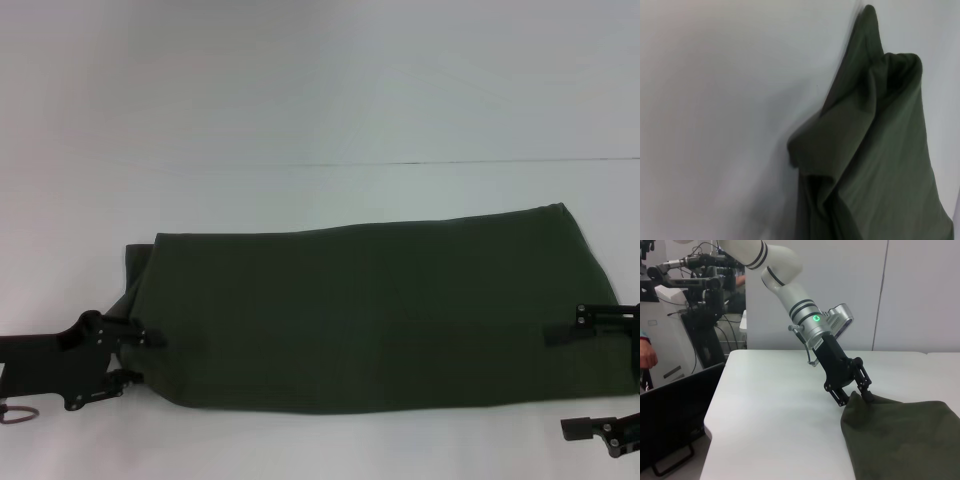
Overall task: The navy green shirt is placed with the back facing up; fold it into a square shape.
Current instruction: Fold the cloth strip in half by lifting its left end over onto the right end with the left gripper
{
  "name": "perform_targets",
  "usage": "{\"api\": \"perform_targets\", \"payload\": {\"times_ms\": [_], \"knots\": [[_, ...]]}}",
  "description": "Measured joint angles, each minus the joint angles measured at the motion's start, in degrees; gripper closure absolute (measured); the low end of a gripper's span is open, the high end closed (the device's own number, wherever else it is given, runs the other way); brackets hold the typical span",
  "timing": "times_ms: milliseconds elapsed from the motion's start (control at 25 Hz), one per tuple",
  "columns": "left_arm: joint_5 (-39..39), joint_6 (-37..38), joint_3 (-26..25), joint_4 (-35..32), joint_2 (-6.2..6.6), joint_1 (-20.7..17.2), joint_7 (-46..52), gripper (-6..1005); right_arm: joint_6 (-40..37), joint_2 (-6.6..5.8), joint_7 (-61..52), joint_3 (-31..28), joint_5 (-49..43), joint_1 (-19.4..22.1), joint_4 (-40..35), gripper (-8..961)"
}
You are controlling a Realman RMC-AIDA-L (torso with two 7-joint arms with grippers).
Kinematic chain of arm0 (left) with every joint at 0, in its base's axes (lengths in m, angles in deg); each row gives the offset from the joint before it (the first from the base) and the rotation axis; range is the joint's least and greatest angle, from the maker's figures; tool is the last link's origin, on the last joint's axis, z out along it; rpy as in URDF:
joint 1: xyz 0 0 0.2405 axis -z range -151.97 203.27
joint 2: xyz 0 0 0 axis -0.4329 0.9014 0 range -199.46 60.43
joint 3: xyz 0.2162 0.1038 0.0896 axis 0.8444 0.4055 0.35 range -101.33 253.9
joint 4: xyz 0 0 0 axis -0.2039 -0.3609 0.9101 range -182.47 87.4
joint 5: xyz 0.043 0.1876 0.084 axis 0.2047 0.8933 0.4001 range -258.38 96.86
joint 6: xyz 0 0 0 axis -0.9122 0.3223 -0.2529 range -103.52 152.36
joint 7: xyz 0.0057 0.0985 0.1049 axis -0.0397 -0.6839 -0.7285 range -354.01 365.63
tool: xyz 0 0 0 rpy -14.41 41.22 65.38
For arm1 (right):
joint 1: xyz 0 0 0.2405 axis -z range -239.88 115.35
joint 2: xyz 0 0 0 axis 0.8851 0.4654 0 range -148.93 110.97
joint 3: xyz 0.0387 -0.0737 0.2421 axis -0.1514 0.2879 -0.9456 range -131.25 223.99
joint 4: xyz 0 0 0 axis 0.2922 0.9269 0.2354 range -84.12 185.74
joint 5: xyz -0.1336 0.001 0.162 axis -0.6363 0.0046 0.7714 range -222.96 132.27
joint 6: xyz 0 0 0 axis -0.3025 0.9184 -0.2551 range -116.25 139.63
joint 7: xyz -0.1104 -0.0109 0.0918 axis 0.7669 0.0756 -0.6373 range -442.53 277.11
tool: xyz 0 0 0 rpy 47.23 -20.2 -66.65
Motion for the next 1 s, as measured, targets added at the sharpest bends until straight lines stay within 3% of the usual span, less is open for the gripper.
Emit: {"api": "perform_targets", "payload": {"times_ms": [1000], "knots": [[-0.5,0.2,1.5,0.1,-0.22,0.1,-0.8,517,0.1,0.25,0.0,0.0,-0.1,-0.1,0.0,29]]}}
